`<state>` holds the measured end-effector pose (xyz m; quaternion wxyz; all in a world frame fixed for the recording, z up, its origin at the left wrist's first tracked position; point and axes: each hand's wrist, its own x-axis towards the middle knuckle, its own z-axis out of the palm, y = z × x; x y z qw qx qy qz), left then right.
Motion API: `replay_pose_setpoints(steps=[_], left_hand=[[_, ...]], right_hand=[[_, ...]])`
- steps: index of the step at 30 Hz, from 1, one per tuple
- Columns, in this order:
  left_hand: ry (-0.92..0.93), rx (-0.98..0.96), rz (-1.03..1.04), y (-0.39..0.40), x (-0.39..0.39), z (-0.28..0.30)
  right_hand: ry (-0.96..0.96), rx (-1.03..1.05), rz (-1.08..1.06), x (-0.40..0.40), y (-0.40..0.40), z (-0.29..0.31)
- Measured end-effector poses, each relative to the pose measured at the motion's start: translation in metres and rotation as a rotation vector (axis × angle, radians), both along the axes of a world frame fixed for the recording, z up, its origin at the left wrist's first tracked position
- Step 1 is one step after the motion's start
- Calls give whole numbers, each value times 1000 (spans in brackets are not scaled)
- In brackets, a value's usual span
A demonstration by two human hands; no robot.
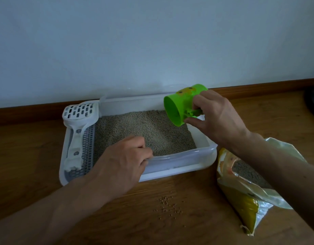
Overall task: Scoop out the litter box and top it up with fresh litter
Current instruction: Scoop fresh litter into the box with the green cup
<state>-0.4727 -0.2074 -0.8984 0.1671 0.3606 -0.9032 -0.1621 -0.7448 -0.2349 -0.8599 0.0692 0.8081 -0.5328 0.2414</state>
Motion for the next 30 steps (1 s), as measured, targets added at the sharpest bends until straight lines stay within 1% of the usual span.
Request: replay_pose_setpoints(steps=[6, 15, 30], left_hand=[[-13, 5, 26, 2, -2, 2], [-38, -6, 36, 2, -3, 2], [-58, -11, 52, 1, -3, 1]], right_hand=[[143, -28, 13, -12, 2, 11], [266, 51, -70, -26, 9, 15], [316, -38, -164, -33, 13, 30]])
